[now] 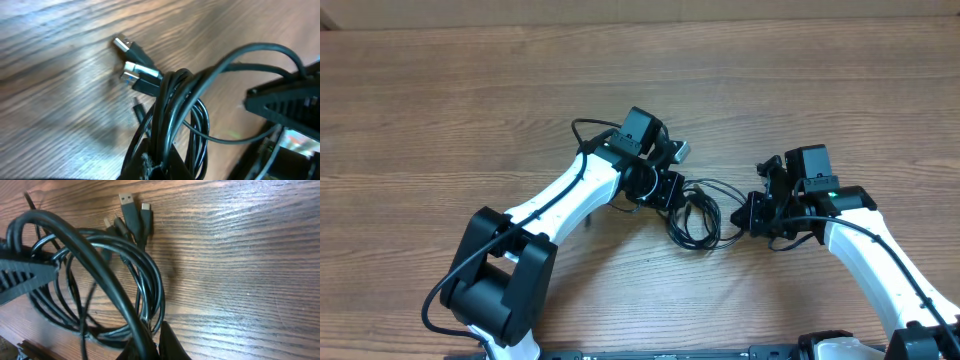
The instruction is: Untangle cables
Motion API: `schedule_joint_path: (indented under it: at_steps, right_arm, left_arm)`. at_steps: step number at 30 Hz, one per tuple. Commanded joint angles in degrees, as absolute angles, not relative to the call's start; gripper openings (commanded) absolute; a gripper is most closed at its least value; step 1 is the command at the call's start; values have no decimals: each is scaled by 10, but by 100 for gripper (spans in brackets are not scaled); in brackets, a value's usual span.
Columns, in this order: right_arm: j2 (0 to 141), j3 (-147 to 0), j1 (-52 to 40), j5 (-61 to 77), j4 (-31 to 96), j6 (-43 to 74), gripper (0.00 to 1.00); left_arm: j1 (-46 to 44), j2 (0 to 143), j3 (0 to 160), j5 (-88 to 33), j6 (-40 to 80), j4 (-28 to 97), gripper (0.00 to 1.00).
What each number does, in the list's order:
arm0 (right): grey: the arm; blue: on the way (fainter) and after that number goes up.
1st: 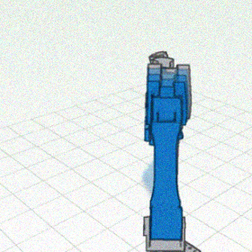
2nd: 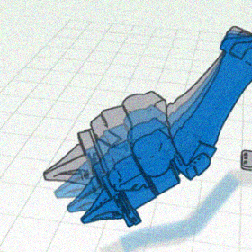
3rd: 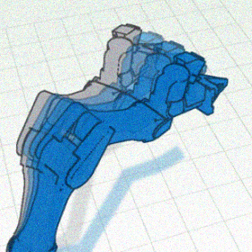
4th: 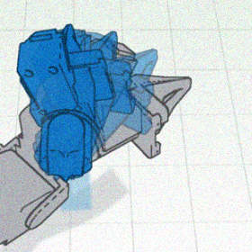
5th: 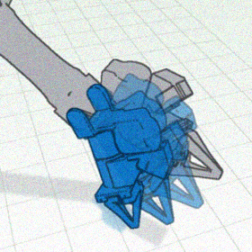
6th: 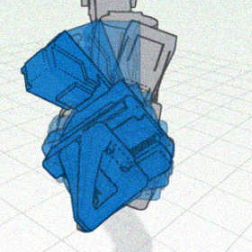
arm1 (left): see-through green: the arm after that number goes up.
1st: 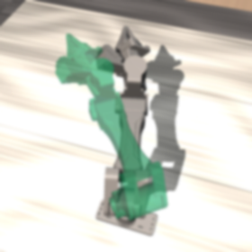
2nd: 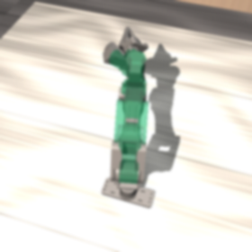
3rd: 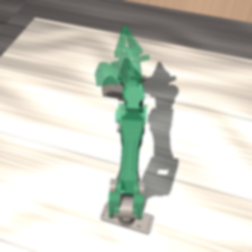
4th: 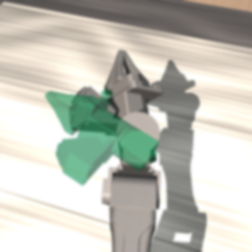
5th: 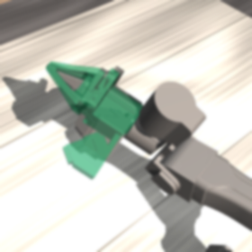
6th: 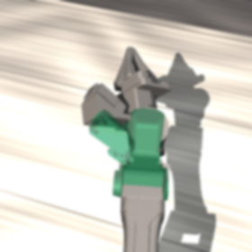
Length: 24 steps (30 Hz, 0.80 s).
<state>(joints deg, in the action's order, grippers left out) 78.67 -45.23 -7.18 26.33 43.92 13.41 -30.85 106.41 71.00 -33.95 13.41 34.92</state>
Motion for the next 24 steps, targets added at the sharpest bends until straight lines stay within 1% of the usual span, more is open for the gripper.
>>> schedule_joint_path:
  at_steps: [1,3,4,5,6,7,9,12,15,18,24]
  right_arm:
    - [789,-470,-72,336,424,90,4]
    - [789,-470,-72,349,416,85,4]
    - [789,-470,-72,349,416,84,4]
    - [789,-470,-72,348,416,84,4]
    - [789,-470,-72,348,415,84,4]
    - [789,-470,-72,348,413,84,4]
    - [789,-470,-72,349,407,84,4]
    - [788,-470,-72,356,393,84,4]
    - [776,-482,-72,407,363,85,4]
    - [753,-524,-72,408,367,87,4]
    - [674,-627,-74,443,368,96,4]
  left_arm:
    - [-312,1067,726,-309,138,349,4]
    - [-312,1067,726,-311,138,351,4]
    - [-312,1067,726,-311,137,354,11]
    - [-312,1067,726,-311,137,356,33]
    - [-312,1067,726,-311,137,358,50]
    - [-311,1067,726,-311,134,362,54]
    - [-307,1067,726,-310,125,371,57]
    - [-296,1067,726,-307,117,387,56]
    - [-279,1067,726,-273,118,409,55]
    - [-261,1067,726,-251,118,432,55]
    - [-238,1067,726,-252,117,441,55]
